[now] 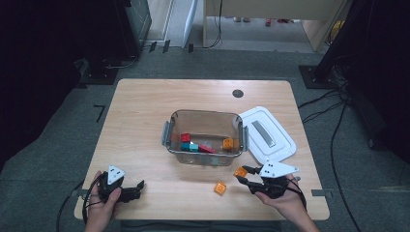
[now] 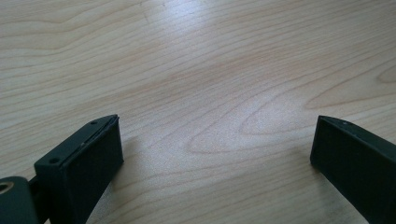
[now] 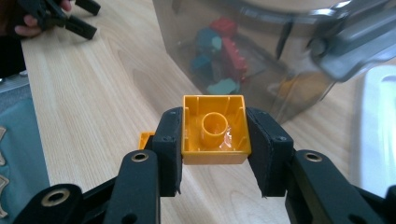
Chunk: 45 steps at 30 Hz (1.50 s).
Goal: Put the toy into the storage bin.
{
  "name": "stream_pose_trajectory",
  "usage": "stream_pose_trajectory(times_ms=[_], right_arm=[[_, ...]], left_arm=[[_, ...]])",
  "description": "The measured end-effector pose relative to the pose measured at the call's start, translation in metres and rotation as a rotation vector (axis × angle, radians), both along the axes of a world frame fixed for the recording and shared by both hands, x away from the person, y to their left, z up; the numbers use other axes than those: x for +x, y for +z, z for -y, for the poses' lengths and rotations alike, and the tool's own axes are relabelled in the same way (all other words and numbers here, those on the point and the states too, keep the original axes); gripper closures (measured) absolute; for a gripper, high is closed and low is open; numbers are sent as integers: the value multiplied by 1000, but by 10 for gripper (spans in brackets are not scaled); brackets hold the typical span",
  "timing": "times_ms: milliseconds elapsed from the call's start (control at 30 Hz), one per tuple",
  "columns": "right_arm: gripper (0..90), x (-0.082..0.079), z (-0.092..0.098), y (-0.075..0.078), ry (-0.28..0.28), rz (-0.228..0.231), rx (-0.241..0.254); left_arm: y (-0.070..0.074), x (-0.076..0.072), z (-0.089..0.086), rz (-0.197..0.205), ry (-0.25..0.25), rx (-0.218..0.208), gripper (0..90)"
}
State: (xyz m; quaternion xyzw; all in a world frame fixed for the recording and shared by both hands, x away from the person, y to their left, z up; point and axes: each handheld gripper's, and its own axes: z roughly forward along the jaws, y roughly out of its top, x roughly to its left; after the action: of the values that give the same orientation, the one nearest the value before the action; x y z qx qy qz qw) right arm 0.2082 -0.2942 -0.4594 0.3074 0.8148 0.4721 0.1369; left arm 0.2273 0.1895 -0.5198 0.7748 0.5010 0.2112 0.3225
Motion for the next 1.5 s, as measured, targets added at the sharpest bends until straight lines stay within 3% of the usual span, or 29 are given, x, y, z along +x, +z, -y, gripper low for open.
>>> stream_pose_trajectory(times_ms=[533, 867, 1200, 1500], right_arm=[[599, 2, 9, 38, -9, 80, 36], [599, 11, 3, 62, -4, 125, 47], [599, 23, -10, 76, 11, 151, 48], [599, 40, -26, 78, 24, 148, 48]], left_arm=[[0, 0, 0, 0, 0, 0, 21], [0, 0, 0, 0, 1, -1, 21], [0, 0, 0, 0, 0, -1, 21], [0, 0, 0, -1, 0, 0, 21]])
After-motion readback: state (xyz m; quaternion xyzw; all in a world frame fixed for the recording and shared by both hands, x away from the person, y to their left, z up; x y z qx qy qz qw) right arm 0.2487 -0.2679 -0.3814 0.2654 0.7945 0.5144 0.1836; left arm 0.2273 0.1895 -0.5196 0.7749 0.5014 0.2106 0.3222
